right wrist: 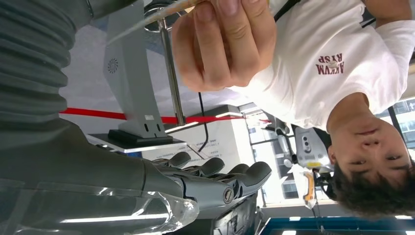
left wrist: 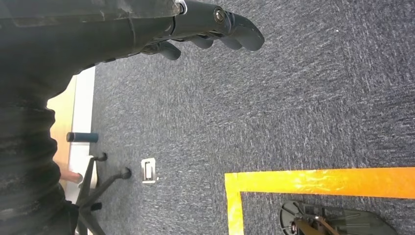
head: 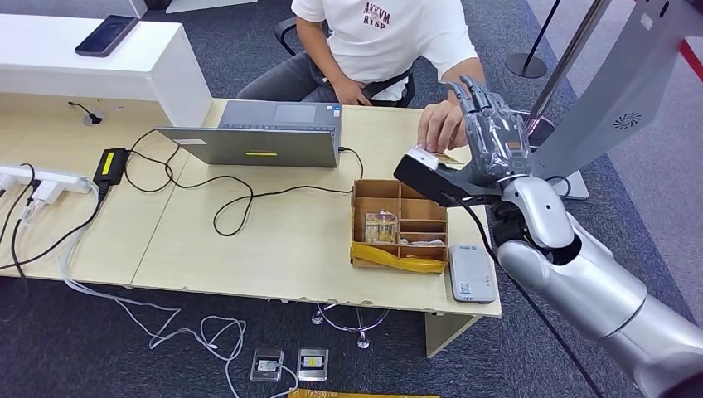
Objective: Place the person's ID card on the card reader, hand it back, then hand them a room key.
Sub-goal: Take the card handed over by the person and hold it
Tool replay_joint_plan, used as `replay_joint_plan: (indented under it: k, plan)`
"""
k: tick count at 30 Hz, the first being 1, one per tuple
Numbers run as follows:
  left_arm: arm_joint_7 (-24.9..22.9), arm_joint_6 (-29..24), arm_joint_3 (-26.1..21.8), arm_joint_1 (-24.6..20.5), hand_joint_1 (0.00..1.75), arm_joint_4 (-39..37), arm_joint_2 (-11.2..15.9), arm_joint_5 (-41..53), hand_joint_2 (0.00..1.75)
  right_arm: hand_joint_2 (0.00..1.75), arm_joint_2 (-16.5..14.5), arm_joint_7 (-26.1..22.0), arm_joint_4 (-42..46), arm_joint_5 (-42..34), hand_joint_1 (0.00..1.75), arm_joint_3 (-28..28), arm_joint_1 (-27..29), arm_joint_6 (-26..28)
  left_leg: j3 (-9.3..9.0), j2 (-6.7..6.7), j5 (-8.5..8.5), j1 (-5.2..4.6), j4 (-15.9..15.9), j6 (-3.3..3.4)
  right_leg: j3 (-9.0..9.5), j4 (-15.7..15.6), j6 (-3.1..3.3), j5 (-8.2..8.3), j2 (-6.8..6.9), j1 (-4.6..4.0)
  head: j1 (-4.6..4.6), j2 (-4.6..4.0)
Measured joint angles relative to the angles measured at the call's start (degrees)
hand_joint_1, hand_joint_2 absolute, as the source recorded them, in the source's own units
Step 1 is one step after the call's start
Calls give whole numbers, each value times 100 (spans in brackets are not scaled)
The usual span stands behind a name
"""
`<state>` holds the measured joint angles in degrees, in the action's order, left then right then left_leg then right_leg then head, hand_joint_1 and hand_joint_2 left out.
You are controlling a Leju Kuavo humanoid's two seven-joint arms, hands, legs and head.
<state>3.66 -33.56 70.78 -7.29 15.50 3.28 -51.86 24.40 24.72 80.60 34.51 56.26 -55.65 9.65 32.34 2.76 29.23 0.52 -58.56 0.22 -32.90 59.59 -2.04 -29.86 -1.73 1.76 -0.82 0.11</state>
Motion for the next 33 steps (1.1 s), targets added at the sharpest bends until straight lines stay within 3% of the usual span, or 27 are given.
replay_joint_plan:
  k: [1,3,33]
  plan:
    - [1,-2,0,2,0,1,0,-3,175,175,-12,0,-27,-2,106,31,-8,10,0,0,0,0,0,0,0,0,0,0,0,0,0,0]
    - [2,-3,-1,5,0,2,0,-9,175,175,-28,-1,-66,-7,175,88,-18,29,-1,0,0,0,0,0,0,0,0,0,0,0,1,0]
    - [21,-52,-3,34,0,7,0,-43,175,175,-83,14,-318,-162,175,342,-120,115,-53,-8,-1,0,-2,-1,-5,0,3,4,-8,0,-1,-1]
